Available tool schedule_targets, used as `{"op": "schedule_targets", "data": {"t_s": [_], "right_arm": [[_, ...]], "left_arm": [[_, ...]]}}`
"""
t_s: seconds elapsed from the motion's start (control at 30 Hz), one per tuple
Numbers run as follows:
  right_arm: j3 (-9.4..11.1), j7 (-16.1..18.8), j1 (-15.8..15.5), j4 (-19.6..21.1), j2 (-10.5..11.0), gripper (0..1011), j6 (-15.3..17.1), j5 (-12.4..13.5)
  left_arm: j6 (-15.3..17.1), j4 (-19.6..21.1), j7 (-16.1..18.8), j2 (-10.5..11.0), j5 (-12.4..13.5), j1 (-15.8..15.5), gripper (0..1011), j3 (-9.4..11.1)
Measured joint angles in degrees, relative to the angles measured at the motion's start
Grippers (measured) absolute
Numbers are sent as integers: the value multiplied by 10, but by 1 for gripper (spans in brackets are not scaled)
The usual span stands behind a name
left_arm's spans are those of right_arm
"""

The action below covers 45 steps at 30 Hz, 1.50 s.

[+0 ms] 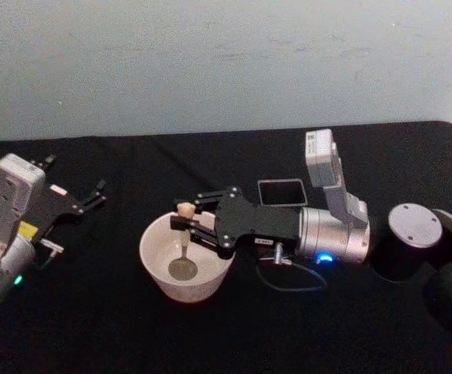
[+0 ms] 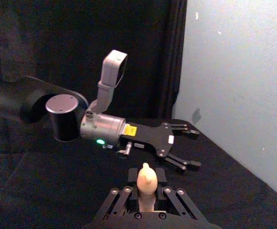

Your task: Pick up the stirring spoon with one hand, stir inside the cup, then place it back in its original position.

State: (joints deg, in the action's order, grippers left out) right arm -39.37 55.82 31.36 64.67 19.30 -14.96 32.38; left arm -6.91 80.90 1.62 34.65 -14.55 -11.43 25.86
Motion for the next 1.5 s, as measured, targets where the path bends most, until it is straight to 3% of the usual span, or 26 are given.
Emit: {"op": "schedule_targets", "data": {"t_s": [0.27, 0.57, 1.13, 1.5], "right_arm": [[2, -6, 15, -30, -11, 211, -10, -10], [12, -17, 15, -35, -7, 211, -12, -14], [29, -29, -7, -8, 19, 211, 3, -14], [23, -17, -27, 31, 33, 211, 20, -3]], "left_arm": [[0, 0, 0, 0, 0, 0, 1001, 0], [0, 0, 0, 0, 0, 0, 1001, 0], [0, 0, 0, 0, 0, 0, 1001, 0], [0, 0, 0, 0, 0, 0, 1001, 0]]}}
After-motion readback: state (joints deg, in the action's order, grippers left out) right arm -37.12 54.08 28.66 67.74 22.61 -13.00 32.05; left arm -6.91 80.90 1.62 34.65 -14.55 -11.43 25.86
